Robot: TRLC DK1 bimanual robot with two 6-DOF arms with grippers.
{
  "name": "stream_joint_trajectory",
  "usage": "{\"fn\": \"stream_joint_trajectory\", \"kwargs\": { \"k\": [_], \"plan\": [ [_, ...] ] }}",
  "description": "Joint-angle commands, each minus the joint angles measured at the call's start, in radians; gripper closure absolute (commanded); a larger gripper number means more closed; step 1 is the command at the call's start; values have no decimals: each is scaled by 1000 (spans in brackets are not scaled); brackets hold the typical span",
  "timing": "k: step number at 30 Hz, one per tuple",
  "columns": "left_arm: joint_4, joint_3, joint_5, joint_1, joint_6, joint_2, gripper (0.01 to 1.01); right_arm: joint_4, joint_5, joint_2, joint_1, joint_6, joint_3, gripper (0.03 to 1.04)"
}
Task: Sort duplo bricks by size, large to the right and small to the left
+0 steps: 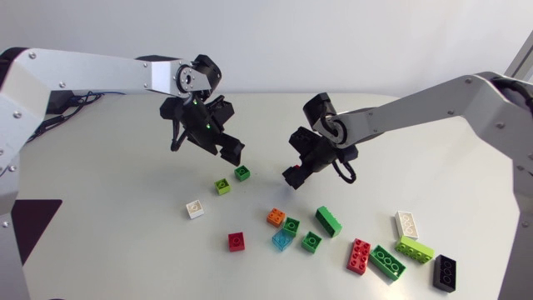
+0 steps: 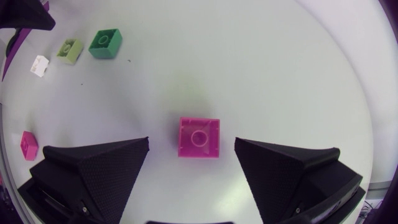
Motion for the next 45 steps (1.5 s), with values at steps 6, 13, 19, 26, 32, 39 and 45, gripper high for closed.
{"fn": "stream_joint_trajectory", "kwargs": {
  "k": [6, 13, 19, 26, 32, 39, 45],
  "plan": [
    [46, -6, 10, -24, 28, 71, 41, -34, 12, 79, -22, -20, 59, 510],
    [85, -106, 16, -62, 45, 51, 44, -3, -25, -108, 50, -17, -158, 823],
    [152, -172, -15, -56, 63, 48, 87, -16, -51, -359, 131, 3, -347, 821],
    [198, -121, -30, -51, 89, 76, 116, -95, -57, -548, 188, 29, -427, 821],
    [221, -78, -12, -60, 147, 125, 261, -144, -83, -643, 234, 36, -467, 398],
    [237, -95, 10, -44, 190, 162, 756, -180, -89, -674, 373, 59, -496, 234],
    [263, -275, 10, -31, 250, 62, 757, -175, -89, -651, 361, 61, -464, 225]
  ]
}}
